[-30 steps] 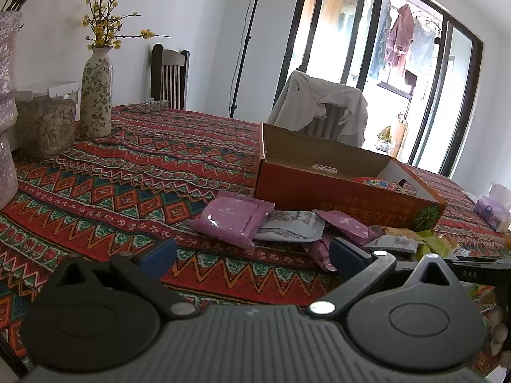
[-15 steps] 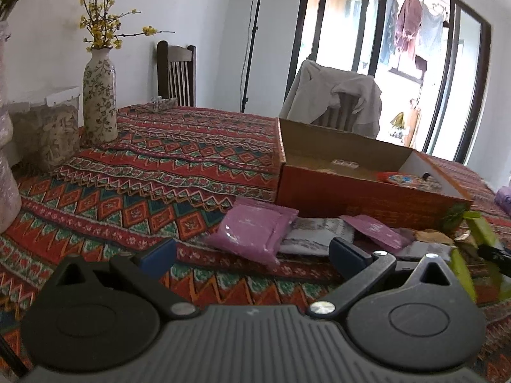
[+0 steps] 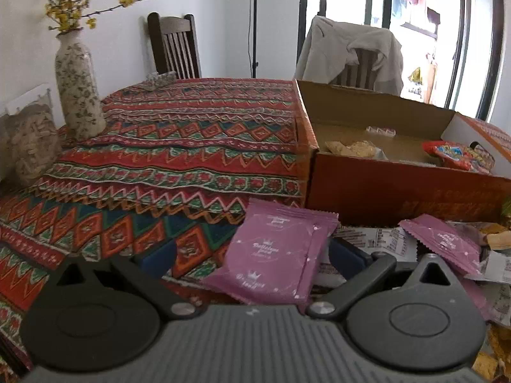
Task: Organize snacks
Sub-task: 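Grasp a pink packet with the left gripper while the right holds the green-white bar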
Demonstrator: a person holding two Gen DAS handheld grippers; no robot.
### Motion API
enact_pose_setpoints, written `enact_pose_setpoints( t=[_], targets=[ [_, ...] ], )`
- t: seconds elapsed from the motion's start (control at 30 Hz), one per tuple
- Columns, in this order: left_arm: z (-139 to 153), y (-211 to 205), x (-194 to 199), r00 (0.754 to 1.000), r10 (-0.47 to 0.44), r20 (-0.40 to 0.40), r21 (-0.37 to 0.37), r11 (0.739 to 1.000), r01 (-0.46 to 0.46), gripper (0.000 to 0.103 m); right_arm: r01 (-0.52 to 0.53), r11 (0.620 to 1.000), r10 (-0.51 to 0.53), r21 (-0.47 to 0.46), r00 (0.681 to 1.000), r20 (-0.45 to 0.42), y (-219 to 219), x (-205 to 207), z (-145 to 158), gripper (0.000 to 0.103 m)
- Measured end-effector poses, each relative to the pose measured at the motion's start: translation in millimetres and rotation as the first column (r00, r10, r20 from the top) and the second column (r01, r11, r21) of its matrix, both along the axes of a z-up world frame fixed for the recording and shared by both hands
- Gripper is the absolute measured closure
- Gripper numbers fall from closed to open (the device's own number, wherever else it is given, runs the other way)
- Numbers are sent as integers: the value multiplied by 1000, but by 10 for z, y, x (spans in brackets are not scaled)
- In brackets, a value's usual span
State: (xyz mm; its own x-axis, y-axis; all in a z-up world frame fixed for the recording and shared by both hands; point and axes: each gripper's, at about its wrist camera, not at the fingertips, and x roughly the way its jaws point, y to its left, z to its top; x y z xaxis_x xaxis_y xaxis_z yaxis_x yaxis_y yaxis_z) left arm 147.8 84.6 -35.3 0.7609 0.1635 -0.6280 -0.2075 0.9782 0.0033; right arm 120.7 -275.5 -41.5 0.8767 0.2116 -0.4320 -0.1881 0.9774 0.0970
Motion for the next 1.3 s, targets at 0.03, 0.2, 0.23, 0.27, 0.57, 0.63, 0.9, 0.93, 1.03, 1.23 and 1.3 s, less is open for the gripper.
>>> enact_pose_setpoints(
  t=[0.03, 0.2, 0.23, 0.27, 0.57, 0.63, 0.9, 0.93, 1.03, 1.23, 1.3],
  targets=[
    [-18, -10, 30, 1000, -5, -8, 3, 1000, 5, 0, 1, 1000, -1, 0, 1000, 0, 1, 2, 0, 67],
    [-62, -22, 86, 1000, 0, -11, 3, 1000, 0, 3, -1, 1000, 1, 1, 1000, -1, 2, 5, -2, 67],
    [-63, -11, 94, 1000, 0, -12, -6, 1000, 0, 5, -2, 1000, 2, 0, 1000, -1, -4, 0, -1, 67],
    [-66, -4, 92, 1000, -3, -14, -17, 1000, 3, 9, -2, 1000, 2, 0, 1000, -1, -5, 0, -4, 67],
    [-55, 30, -7, 999, -38, 14, -75, 996, 39, 40, -3, 1000, 3, 4, 1000, 1, -6, 2, -8, 67],
    [-41, 34, -59, 999, -28, 26, -68, 997, 30, 40, -4, 1000, 4, 6, 1000, 4, -8, 3, -9, 67],
    [92, 39, -278, 996, -13, 92, -70, 997, 20, 40, -13, 1000, 13, 20, 1000, 18, -36, -24, -17, 67],
    [113, 38, -304, 995, -14, 102, -72, 997, 21, 40, -14, 1000, 14, 20, 1000, 22, -41, -36, -19, 67],
    [194, 9, -395, 991, -14, 134, -71, 997, 24, 40, -16, 1000, 15, 22, 999, 39, -41, -63, -15, 67],
    [386, -91, -511, 978, -34, 204, -74, 996, 51, 40, -21, 999, 18, 40, 997, 74, -67, -117, 1, 67],
    [442, -130, -532, 973, -37, 229, -77, 995, 56, 40, -22, 999, 20, 36, 997, 78, -49, -116, 13, 67]
  ],
)
